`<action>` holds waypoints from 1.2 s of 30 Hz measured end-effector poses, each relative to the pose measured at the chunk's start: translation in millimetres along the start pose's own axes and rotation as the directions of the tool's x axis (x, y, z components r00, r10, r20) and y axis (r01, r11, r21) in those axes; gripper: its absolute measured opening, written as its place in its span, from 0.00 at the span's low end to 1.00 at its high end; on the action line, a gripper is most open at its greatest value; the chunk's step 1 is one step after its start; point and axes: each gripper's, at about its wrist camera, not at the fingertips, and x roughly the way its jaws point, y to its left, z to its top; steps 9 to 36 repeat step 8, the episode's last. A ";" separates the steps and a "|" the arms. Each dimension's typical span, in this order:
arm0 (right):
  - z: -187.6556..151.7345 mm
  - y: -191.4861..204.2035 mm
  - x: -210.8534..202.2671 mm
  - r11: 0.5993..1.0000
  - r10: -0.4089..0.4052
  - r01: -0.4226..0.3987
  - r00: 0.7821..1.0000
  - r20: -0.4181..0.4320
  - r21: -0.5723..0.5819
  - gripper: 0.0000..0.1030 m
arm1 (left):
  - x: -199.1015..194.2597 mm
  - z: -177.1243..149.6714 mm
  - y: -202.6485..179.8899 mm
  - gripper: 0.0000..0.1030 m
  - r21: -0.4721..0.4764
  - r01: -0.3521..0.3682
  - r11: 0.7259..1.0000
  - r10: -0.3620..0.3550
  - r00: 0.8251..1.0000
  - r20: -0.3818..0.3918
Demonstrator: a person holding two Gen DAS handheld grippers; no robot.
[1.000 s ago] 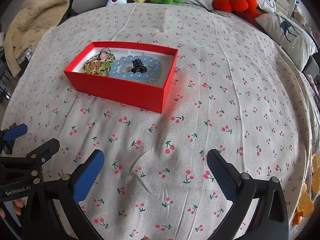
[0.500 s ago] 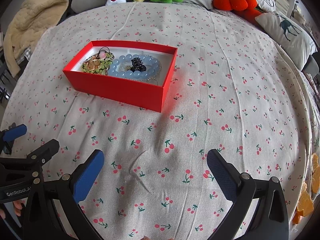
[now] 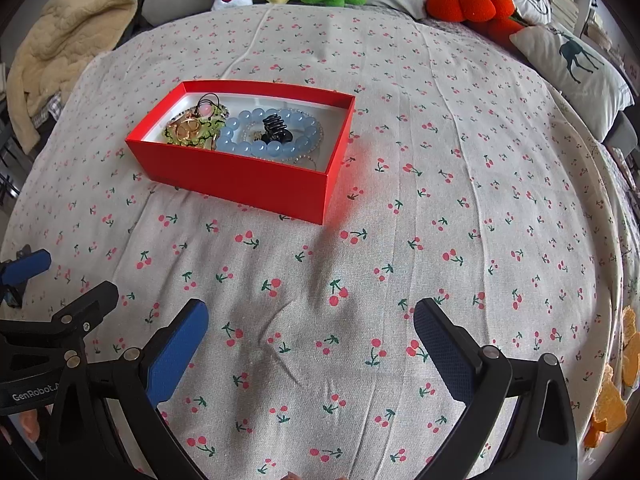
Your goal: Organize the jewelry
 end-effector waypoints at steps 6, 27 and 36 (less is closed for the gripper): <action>-0.9 -0.5 2.7 1.000 -0.010 0.011 1.000 -0.006 0.012 1.00 | 1.6 -1.6 3.1 0.99 -0.011 -0.023 1.000 0.023 1.000 0.004; -3.0 -1.7 8.9 0.999 -0.008 0.009 1.000 -0.004 0.044 1.00 | 8.1 -2.0 8.3 0.99 -0.029 -0.009 1.000 0.009 1.000 0.011; -3.0 -1.7 8.9 0.999 -0.008 0.009 1.000 -0.004 0.044 1.00 | 8.1 -2.0 8.3 0.99 -0.029 -0.009 1.000 0.009 1.000 0.011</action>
